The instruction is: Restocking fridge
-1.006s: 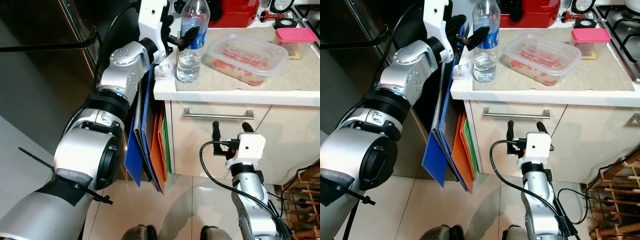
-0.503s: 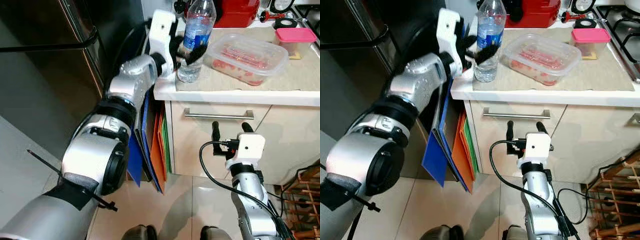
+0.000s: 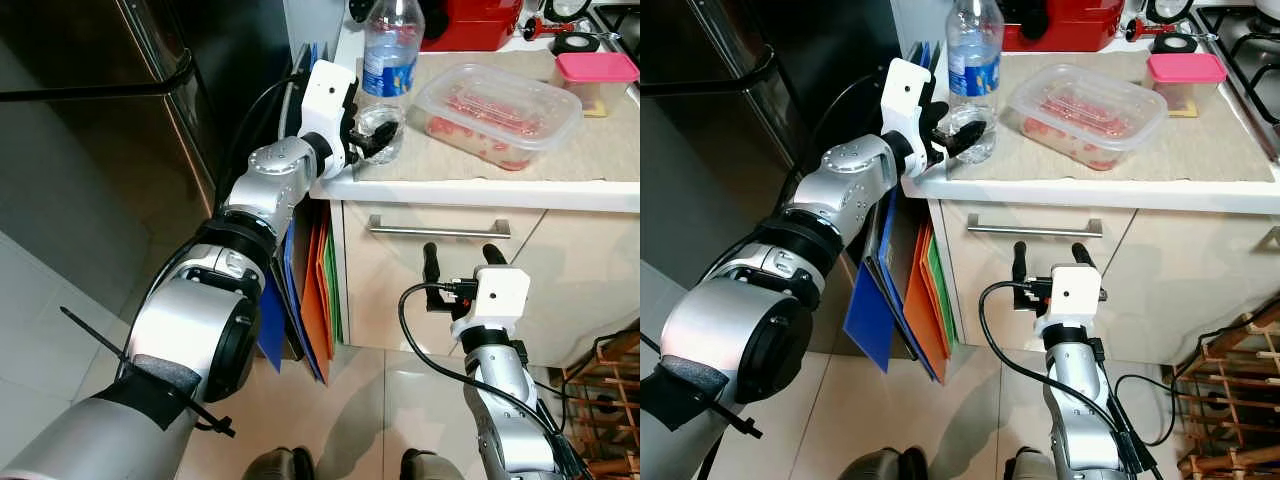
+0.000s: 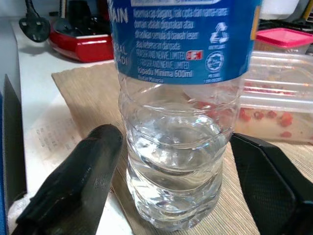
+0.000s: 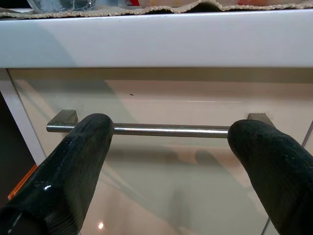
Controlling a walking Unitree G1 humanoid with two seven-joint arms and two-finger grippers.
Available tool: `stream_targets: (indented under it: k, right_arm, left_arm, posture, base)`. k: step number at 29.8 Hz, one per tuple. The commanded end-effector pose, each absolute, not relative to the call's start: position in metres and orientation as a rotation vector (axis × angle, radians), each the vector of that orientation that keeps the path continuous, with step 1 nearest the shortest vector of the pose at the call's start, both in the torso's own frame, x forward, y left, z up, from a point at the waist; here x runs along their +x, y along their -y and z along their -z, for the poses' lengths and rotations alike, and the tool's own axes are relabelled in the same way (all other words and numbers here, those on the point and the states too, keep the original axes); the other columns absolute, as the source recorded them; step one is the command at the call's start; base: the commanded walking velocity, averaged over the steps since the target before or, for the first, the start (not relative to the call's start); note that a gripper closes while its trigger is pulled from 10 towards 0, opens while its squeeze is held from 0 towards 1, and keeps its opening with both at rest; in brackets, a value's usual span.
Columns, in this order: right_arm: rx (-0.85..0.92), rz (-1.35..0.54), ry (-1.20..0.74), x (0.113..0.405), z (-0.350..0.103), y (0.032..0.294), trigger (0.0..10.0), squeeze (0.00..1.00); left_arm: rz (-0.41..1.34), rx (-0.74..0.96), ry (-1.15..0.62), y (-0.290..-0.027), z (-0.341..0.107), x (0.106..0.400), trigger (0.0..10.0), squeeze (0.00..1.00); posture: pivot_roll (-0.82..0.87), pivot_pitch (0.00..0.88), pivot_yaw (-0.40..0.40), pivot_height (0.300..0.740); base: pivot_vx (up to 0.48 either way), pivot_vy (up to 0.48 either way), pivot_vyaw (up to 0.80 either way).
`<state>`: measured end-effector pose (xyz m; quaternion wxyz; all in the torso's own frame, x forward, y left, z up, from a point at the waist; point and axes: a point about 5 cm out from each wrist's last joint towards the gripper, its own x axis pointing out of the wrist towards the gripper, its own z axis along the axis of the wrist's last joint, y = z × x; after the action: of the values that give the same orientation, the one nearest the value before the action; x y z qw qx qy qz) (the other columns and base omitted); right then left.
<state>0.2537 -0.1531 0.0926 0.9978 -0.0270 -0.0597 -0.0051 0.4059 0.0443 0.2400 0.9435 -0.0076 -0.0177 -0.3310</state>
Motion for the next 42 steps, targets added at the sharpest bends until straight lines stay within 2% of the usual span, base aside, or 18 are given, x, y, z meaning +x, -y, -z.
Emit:
stream_targets:
  k: [1,14,19,20,24,28,33,36,37,39,42]
  right_arm:
    - [-0.049,-0.003,0.118,0.255,-0.094,0.149,10.0,0.0]
    - [-0.05,-0.006,0.114,0.254,-0.093,0.149,10.0,0.0]
    - [-0.051,-0.008,0.112,0.253,-0.093,0.149,10.0,0.0]
    - [-0.051,-0.008,0.112,0.253,-0.093,0.149,10.0,0.0]
    - [-0.05,-0.007,0.111,0.253,-0.093,0.148,10.0,0.0]
    - [-0.044,0.0,0.119,0.254,-0.094,0.149,10.0,0.0]
    - [-0.045,0.007,0.121,0.255,-0.095,0.152,10.0,0.0]
    - [-0.053,-0.004,0.116,0.256,-0.093,0.154,10.0,0.0]
    - [-0.054,-0.009,0.115,0.257,-0.093,0.154,10.0,0.0]
    - [-0.057,-0.02,0.117,0.26,-0.094,0.154,10.0,0.0]
    - [-0.062,-0.029,0.129,0.263,-0.097,0.153,10.0,0.0]
  left_arm:
    - [0.641,-0.042,0.052,-0.049,-0.238,0.407,0.0,0.0]
    - [0.654,-0.082,0.079,-0.046,-0.238,0.405,0.0,0.0]
    - [0.666,-0.043,0.091,-0.044,-0.238,0.403,0.0,0.0]
    - [0.667,-0.032,0.091,-0.043,-0.238,0.403,10.0,0.0]
    - [0.659,0.007,0.108,-0.044,-0.238,0.401,10.0,0.0]
    - [0.58,0.111,0.146,-0.064,-0.225,0.394,10.0,0.0]
    - [0.514,0.118,0.161,-0.086,-0.218,0.383,10.0,0.0]
    - [0.466,0.097,0.19,-0.105,-0.216,0.36,10.0,0.0]
    - [0.456,0.098,0.19,-0.109,-0.214,0.351,10.0,1.0]
    - [0.455,0.112,0.192,-0.114,-0.207,0.328,10.0,1.0]
    - [0.442,0.121,0.21,-0.119,-0.202,0.312,10.0,1.0]
  posture:
    - [-0.11,0.11,0.132,0.74]
    - [-0.11,0.112,0.13,0.74]
    - [-0.1,0.114,0.13,0.74]
    - [-0.1,0.113,0.13,0.74]
    - [-0.1,0.112,0.134,0.74]
    - [-0.1,0.104,0.14,0.74]
    - [-0.08,0.093,0.134,0.74]
    - [-0.05,0.077,0.12,0.74]
    - [-0.04,0.072,0.117,0.74]
    - [-0.02,0.061,0.103,0.74]
    - [-0.01,0.05,0.093,0.74]
  base:
    - [0.0,0.0,0.0]
    - [0.0,0.0,0.0]
    - [0.0,0.0,0.0]
    - [0.0,0.0,0.0]
    - [0.0,0.0,0.0]
    - [0.0,0.0,0.0]
    - [0.0,0.0,0.0]
    - [0.0,0.0,0.0]
    - [0.0,0.0,0.0]
    - [0.0,0.0,0.0]
    - [0.0,0.0,0.0]
